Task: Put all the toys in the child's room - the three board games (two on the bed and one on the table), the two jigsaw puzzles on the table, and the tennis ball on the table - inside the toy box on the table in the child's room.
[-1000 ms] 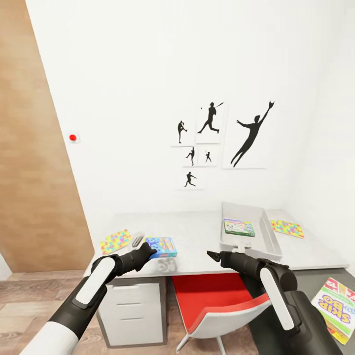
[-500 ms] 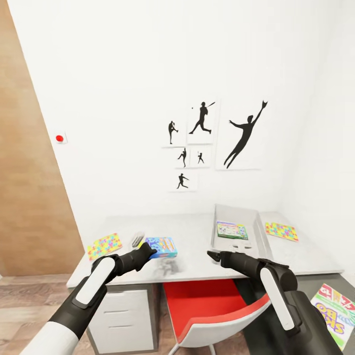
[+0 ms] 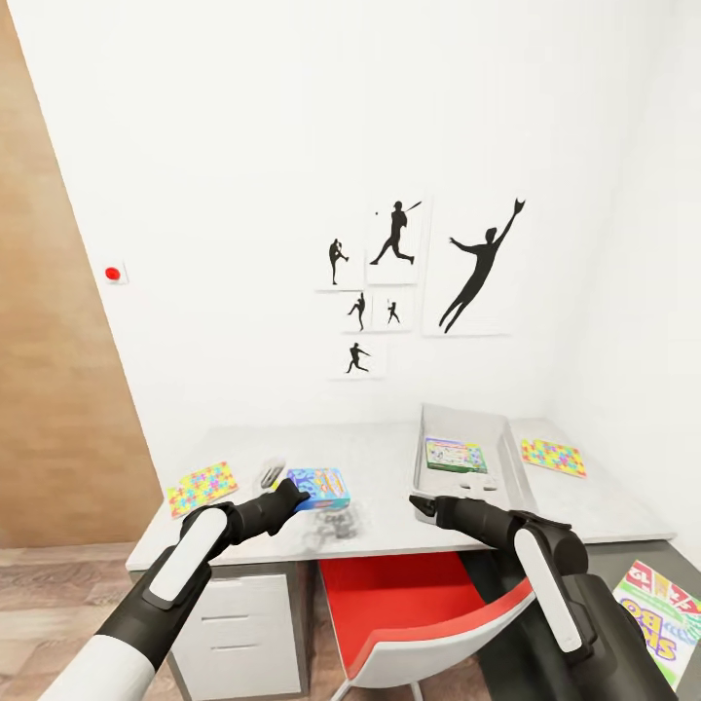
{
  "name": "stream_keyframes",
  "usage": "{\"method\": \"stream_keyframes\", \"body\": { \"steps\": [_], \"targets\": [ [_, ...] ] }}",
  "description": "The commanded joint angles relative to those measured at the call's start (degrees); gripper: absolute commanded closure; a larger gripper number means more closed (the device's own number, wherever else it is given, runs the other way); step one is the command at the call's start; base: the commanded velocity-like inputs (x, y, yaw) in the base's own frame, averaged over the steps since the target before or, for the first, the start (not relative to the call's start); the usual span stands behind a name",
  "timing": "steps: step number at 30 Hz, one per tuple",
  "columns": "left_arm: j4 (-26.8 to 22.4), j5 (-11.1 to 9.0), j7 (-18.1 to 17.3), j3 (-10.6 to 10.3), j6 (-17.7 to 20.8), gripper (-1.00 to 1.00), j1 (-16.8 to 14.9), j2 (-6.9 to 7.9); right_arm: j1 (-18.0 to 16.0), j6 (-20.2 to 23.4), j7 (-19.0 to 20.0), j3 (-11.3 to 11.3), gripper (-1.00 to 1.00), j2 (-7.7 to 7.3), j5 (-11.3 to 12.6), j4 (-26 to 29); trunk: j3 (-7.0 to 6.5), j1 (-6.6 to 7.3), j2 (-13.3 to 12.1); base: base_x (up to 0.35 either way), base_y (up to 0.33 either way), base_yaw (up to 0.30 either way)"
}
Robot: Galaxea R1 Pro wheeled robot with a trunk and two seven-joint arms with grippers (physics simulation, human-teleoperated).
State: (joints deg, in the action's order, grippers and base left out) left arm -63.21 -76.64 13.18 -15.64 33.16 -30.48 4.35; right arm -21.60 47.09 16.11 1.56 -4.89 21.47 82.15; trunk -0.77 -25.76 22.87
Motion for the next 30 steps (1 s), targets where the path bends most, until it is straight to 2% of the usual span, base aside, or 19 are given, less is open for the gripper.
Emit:
{"method": "stream_keyframes", "body": {
  "steps": [1, 11, 20, 23, 25, 27, 28, 29, 30],
  "targets": [
    [-0.1, -0.6, 0.5, -0.1, 0.0, 1.0, 0.0, 0.05, 0.0, 0.2, 0.2, 0.0, -1.0, -0.03, -0.2, 0.0, 0.03, -0.02, 0.0, 0.002, -0.003, 0.05],
    [-0.1, -0.6, 0.5, -0.1, 0.0, 1.0, 0.0, 0.05, 0.0, 0.2, 0.2, 0.0, -1.0, -0.04, -0.2, 0.0, 0.03, -0.02, 0.0, 0.032, -0.023, 0.151],
    [-0.1, -0.6, 0.5, -0.1, 0.0, 1.0, 0.0, 0.05, 0.0, 0.3, 0.3, 0.0, -1.0, -0.04, -0.2, 0.0, 0.03, -0.02, 0.0, 0.136, -0.12, 0.039],
    [-0.9, -0.6, -0.3, -0.1, 0.0, 1.0, 0.0, 0.05, 0.0, 1.4, 0.8, 0.0, -1.0, -0.04, -0.1, 0.0, 0.03, -0.02, 0.0, 0.052, -0.046, 0.01],
    [-2.0, -0.6, -1.9, -0.2, 0.1, 1.0, 0.0, 0.06, 0.0, 3.7, 2.8, 0.0, -1.0, -0.04, -0.1, 0.0, 0.03, -0.02, 0.0, 0.029, -0.026, 0.006],
    [-2.9, -0.6, -4.5, -0.4, 0.1, 1.0, 0.0, 0.09, 0.0, 6.0, 6.4, 0.0, -1.0, -0.04, -0.1, 0.0, 0.03, -0.02, 0.0, 0.019, -0.017, 0.004],
    [-3.4, -0.6, -8.0, -0.8, 0.2, 1.0, 0.0, 0.25, 0.0, 7.4, 11.2, 0.0, -1.0, -0.05, -0.1, -0.1, 0.03, -0.02, 0.0, 0.011, -0.009, 0.002],
    [-3.6, -0.5, -9.9, -1.1, 0.2, 1.0, 0.0, 0.4, 0.0, 7.9, 13.7, 0.0, -1.0, -0.05, -0.2, -0.1, 0.03, -0.02, 0.0, 0.009, -0.008, 0.002],
    [-4.0, 1.8, -16.9, -3.6, 0.2, 1.0, 0.0, 0.97, 0.0, 9.1, 21.0, 0.0, -1.0, -0.09, -0.3, -0.1, 0.03, -0.02, 0.0, 0.004, -0.003, 0.001]
  ]
}}
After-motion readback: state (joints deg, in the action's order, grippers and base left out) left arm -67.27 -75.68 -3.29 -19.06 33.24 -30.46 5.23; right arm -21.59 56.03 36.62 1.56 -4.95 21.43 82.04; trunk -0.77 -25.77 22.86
